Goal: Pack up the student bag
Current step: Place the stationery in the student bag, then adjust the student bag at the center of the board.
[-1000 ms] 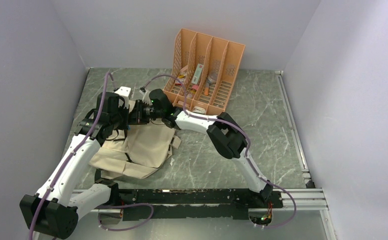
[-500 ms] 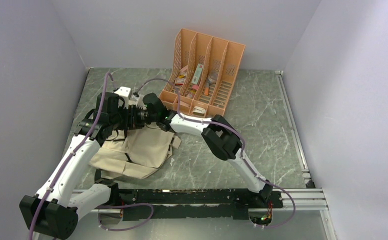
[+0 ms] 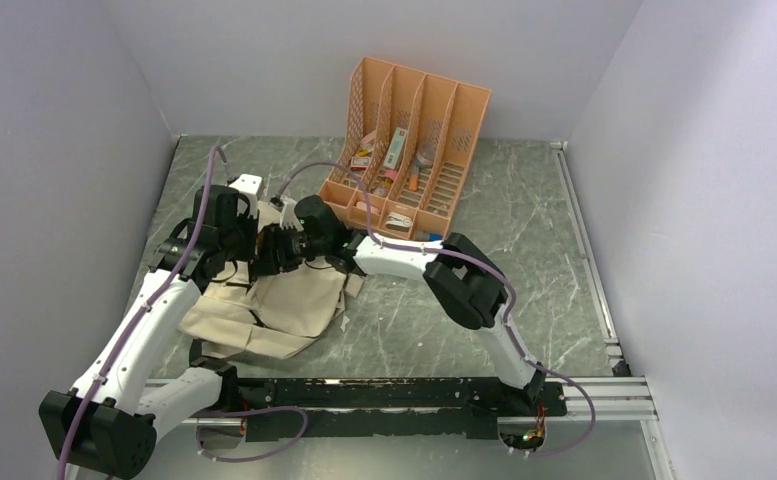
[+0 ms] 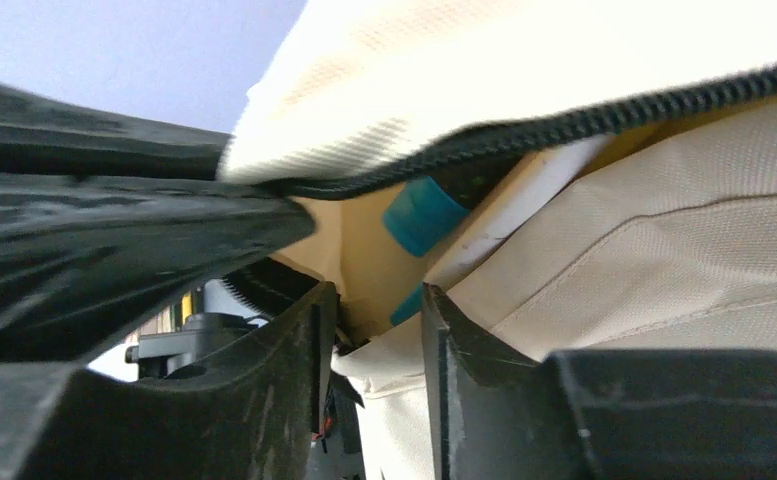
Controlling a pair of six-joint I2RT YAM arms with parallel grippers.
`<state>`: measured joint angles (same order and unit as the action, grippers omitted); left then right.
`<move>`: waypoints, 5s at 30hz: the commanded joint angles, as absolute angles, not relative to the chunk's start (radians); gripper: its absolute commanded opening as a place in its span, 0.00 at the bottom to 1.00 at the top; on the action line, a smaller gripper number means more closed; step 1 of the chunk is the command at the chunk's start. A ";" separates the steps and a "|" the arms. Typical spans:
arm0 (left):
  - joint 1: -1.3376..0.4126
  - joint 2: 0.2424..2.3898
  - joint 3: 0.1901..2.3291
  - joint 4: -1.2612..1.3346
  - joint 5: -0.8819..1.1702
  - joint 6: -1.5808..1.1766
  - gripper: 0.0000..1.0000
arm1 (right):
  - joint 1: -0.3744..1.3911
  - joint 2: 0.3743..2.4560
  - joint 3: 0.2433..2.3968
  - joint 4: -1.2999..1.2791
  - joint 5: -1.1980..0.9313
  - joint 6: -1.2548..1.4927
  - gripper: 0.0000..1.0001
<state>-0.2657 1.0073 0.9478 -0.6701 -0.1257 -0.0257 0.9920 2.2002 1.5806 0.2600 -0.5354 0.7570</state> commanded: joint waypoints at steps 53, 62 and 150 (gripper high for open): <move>-0.275 1.030 0.990 -0.663 -0.375 -0.153 0.05 | 0.823 1.659 0.951 0.144 -0.149 0.751 0.80; -0.275 1.024 1.002 -0.675 -0.389 -0.146 0.05 | 0.807 1.877 1.077 0.204 -0.317 0.757 0.74; -0.644 1.268 0.916 -0.390 -0.140 -0.284 0.05 | 0.534 1.023 0.921 -0.353 -0.131 0.605 0.56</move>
<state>-0.6388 1.2793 0.8928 -0.3729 -0.0536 -0.2993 0.5049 0.9573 0.8921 -0.3443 -0.0872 0.5625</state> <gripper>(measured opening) 0.060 0.568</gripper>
